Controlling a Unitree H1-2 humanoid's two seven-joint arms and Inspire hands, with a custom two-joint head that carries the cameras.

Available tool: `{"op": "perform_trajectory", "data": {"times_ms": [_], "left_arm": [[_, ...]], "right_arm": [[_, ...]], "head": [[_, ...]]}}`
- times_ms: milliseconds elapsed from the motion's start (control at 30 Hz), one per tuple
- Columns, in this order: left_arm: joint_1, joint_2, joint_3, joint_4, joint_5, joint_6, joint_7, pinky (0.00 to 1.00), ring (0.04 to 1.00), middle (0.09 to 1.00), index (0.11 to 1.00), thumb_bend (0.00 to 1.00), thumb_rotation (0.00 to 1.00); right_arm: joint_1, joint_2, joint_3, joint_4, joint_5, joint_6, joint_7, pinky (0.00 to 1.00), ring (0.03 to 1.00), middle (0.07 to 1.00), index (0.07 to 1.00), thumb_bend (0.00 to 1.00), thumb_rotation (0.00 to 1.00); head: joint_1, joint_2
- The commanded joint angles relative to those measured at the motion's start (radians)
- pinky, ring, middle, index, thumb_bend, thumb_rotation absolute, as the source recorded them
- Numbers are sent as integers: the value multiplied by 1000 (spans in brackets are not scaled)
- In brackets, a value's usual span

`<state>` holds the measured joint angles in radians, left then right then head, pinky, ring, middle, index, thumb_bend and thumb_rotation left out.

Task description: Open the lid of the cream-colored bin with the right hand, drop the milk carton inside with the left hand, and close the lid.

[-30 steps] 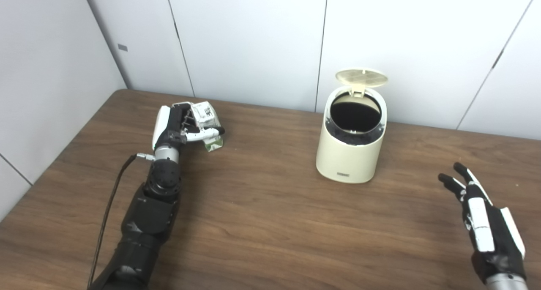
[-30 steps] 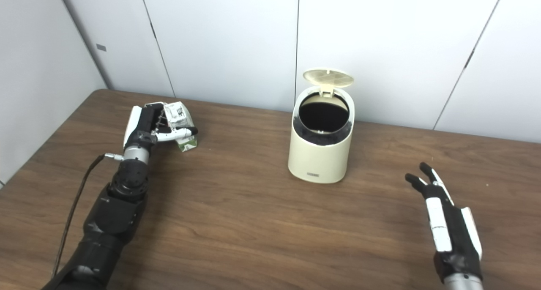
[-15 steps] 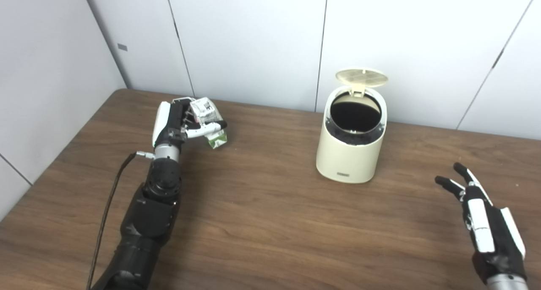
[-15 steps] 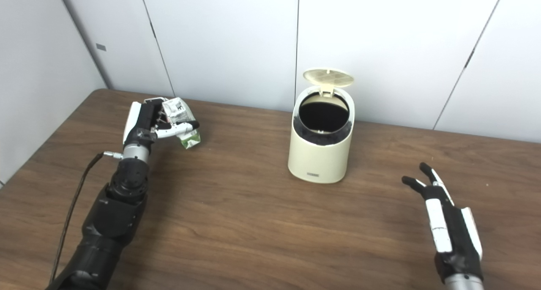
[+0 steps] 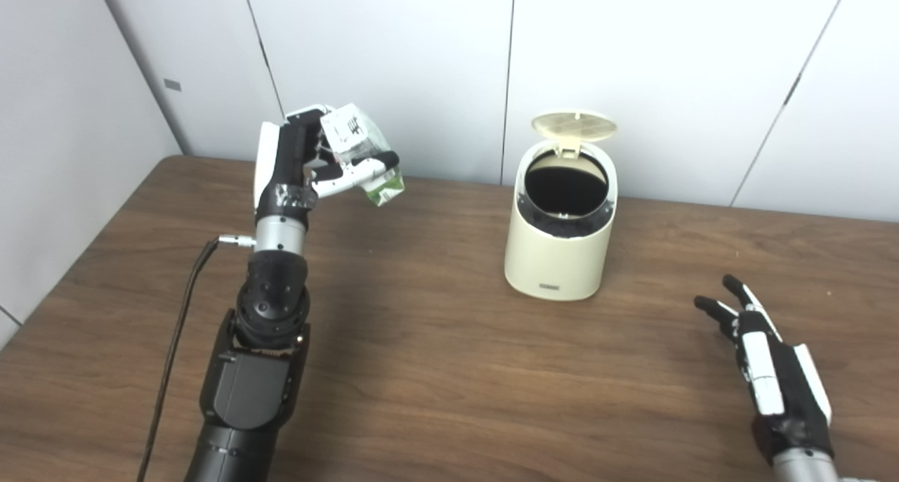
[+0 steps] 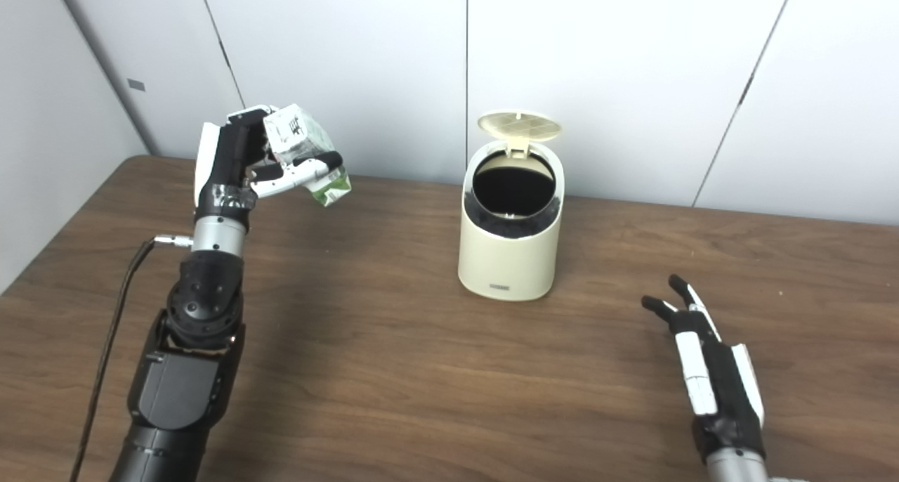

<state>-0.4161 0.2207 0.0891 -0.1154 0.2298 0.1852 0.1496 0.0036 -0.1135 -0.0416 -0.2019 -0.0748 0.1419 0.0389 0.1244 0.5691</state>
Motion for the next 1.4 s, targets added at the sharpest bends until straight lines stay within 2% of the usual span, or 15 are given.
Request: {"op": "perform_trajectory", "data": {"times_ms": [0, 67, 233, 467, 567, 867, 1100, 1233, 1367], "left_arm": [[-51, 6, -8, -59, 14, -30, -4, 373, 453, 503, 472, 478, 0], [-54, -2, -28, -91, 22, -37, -20, 341, 402, 518, 481, 473, 0], [-75, -7, -79, -124, 54, -105, -48, 359, 434, 503, 471, 477, 0], [-108, -27, -126, -167, 110, -111, -76, 346, 443, 495, 466, 477, 0], [-117, -40, -131, -164, 102, -125, -85, 331, 432, 500, 476, 475, 0], [-176, -94, -157, -92, 75, -214, -102, 334, 435, 510, 464, 475, 0], [-208, -136, -180, 0, 97, -312, -87, 338, 434, 508, 459, 475, 0], [-215, -154, -191, 39, 118, -335, -88, 349, 444, 503, 461, 477, 0], [-226, -161, -199, 104, 138, -425, -65, 357, 446, 497, 466, 478, 0]], "right_arm": [[-22, 4, 1, -17, 7, -57, -8, 895, 876, 815, 926, 621, 1000], [-23, 6, 4, -12, 5, -60, -7, 877, 869, 825, 932, 595, 1000], [-23, 21, 12, -6, 8, -59, -9, 879, 868, 830, 935, 591, 1000], [-22, 48, 32, -28, -34, -27, -27, 884, 878, 856, 943, 558, 1000], [-25, 52, 42, -29, -49, -27, -32, 883, 882, 863, 943, 538, 1000], [-32, 58, 56, -29, -86, -25, -50, 884, 890, 872, 926, 535, 1000], [-41, 74, 63, -33, -105, -21, -63, 882, 889, 868, 923, 572, 1000], [-42, 80, 64, -44, -101, -21, -64, 891, 894, 869, 924, 573, 1000], [-44, 84, 64, -48, -97, -28, -65, 888, 892, 870, 922, 557, 1000]], "head": [[-12, 0], [-22, -2], [-53, -5], [-81, -12], [-87, -15], [-97, -29], [-93, -27], [-96, -27], [-90, -27]]}}
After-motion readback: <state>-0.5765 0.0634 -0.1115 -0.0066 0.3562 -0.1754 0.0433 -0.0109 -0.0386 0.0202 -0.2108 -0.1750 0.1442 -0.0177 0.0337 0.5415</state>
